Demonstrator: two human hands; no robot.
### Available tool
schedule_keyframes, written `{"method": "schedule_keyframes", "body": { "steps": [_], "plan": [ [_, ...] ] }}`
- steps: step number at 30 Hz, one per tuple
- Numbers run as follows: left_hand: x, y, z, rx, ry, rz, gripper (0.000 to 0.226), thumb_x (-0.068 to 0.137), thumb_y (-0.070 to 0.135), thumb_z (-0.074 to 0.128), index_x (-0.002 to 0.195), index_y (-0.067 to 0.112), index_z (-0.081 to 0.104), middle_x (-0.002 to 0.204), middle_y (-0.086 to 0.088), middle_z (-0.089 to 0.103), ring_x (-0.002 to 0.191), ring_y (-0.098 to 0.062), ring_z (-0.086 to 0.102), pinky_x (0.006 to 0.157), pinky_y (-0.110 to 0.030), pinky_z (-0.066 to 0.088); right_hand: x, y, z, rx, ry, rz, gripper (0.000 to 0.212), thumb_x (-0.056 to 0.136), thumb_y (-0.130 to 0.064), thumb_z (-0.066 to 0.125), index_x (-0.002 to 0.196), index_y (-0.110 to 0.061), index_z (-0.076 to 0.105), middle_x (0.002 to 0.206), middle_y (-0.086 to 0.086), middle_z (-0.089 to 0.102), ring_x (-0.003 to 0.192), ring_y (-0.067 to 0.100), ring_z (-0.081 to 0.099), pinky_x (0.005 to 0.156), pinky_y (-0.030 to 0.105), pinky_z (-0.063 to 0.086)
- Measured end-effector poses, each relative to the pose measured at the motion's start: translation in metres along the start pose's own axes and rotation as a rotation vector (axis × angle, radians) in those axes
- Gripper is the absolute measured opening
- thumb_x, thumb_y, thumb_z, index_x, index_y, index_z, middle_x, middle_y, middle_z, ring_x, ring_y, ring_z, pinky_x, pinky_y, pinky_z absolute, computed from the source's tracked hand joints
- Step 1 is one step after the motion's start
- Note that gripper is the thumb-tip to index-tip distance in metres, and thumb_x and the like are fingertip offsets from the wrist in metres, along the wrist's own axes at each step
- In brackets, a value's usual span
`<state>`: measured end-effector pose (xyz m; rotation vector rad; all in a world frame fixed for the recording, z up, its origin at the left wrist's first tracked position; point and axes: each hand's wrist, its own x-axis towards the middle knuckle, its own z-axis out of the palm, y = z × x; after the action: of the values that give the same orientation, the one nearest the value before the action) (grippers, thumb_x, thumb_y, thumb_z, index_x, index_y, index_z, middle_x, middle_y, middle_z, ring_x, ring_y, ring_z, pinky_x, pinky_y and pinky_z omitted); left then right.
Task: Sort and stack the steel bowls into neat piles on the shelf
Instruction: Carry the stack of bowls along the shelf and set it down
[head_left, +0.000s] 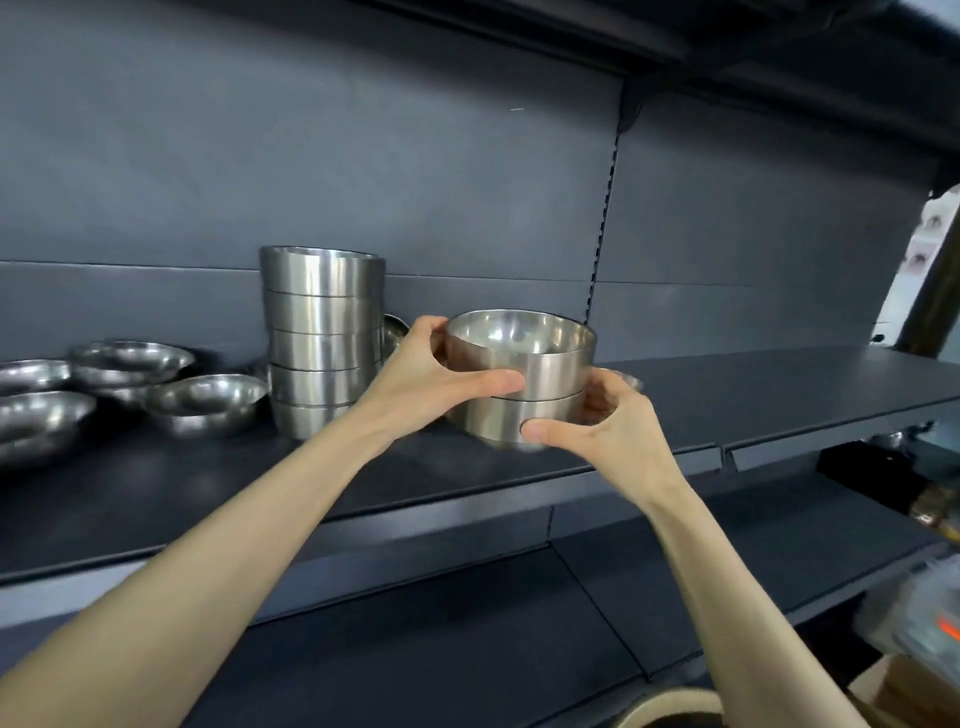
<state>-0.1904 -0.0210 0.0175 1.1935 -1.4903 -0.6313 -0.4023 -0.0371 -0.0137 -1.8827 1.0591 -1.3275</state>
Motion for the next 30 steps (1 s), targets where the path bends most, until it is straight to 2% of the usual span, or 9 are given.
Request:
{"method": "schedule_keyframes", "body": {
  "steps": [3,6,10,14,19,23,25,28,30],
  "plan": [
    [-0.039,0.012,-0.032,0.008,0.058,-0.011,0.089,0.033,0.059,0.087,0.109,0.035,0.048,0.106,0.025,0.061,0.085,0.023,0.056,0.065,-0.003,0.044,-0.021,-0.023,0.027,0.062,-0.058,-0.003,0.095,0.037,-0.057,0.088,0.122,-0.026,0.057,0.105,-0.017,0.071,0.095,-0.004,0.065,0.078,0.015,0.051],
    [-0.074,0.024,-0.073,0.021,0.145,-0.019,0.097,0.031,0.058,0.088,0.115,0.032,0.046,0.104,0.026,0.060,0.083,0.024,0.055,0.060,0.002,0.041,-0.033,-0.052,0.059,0.099,-0.129,-0.032,0.081,0.038,-0.056,0.088,0.110,-0.036,0.058,0.098,-0.025,0.071,0.091,-0.006,0.065,0.073,0.009,0.049],
    [-0.121,0.036,-0.134,0.059,0.218,-0.032,0.078,0.037,0.055,0.086,0.102,0.037,0.048,0.105,0.022,0.063,0.086,0.020,0.058,0.062,0.000,0.042,-0.047,-0.092,0.111,0.174,-0.218,-0.070,0.078,0.038,-0.052,0.089,0.108,-0.033,0.060,0.097,-0.026,0.071,0.091,-0.005,0.067,0.073,0.009,0.049],
    [-0.167,0.034,-0.199,0.096,0.308,-0.045,0.077,0.044,0.046,0.091,0.107,0.034,0.049,0.105,0.019,0.063,0.085,0.018,0.059,0.065,-0.004,0.045,-0.066,-0.127,0.174,0.228,-0.310,-0.092,0.082,0.040,-0.049,0.090,0.113,-0.027,0.062,0.099,-0.023,0.072,0.092,-0.007,0.065,0.073,0.006,0.047],
    [-0.222,0.024,-0.284,0.137,0.390,-0.064,0.090,0.036,0.054,0.089,0.112,0.031,0.048,0.102,0.021,0.061,0.083,0.021,0.058,0.062,-0.001,0.044,-0.095,-0.168,0.260,0.252,-0.405,-0.085,0.065,0.047,-0.042,0.091,0.104,-0.032,0.062,0.093,-0.031,0.069,0.086,-0.012,0.064,0.065,0.001,0.044],
    [-0.251,0.010,-0.348,0.152,0.411,-0.108,0.090,0.033,0.060,0.086,0.110,0.034,0.048,0.109,0.017,0.063,0.099,0.004,0.062,0.084,-0.019,0.049,-0.114,-0.195,0.325,0.274,-0.433,-0.089,0.059,0.053,-0.034,0.092,0.104,-0.031,0.062,0.092,-0.032,0.069,0.086,-0.014,0.063,0.064,0.000,0.043],
    [-0.257,0.003,-0.373,0.156,0.401,-0.117,0.092,0.035,0.059,0.086,0.115,0.032,0.049,0.112,0.017,0.062,0.101,0.003,0.061,0.085,-0.021,0.049,-0.118,-0.203,0.349,0.279,-0.434,-0.079,0.056,0.054,-0.032,0.092,0.101,-0.033,0.061,0.090,-0.034,0.068,0.085,-0.015,0.063,0.063,0.000,0.043],
    [-0.258,-0.006,-0.397,0.155,0.382,-0.105,0.096,0.041,0.054,0.090,0.123,0.027,0.047,0.111,0.019,0.058,0.090,0.013,0.060,0.069,-0.006,0.046,-0.115,-0.211,0.376,0.274,-0.426,-0.050,0.064,0.050,-0.037,0.091,0.106,-0.031,0.062,0.093,-0.028,0.071,0.087,-0.013,0.063,0.065,0.001,0.044],
    [-0.251,-0.012,-0.410,0.155,0.379,-0.095,0.093,0.044,0.051,0.086,0.124,0.026,0.046,0.111,0.019,0.056,0.086,0.015,0.059,0.062,-0.003,0.044,-0.107,-0.215,0.389,0.256,-0.411,-0.040,0.074,0.048,-0.039,0.091,0.114,-0.025,0.062,0.096,-0.022,0.072,0.088,-0.011,0.064,0.067,0.002,0.045]
  ]
}}
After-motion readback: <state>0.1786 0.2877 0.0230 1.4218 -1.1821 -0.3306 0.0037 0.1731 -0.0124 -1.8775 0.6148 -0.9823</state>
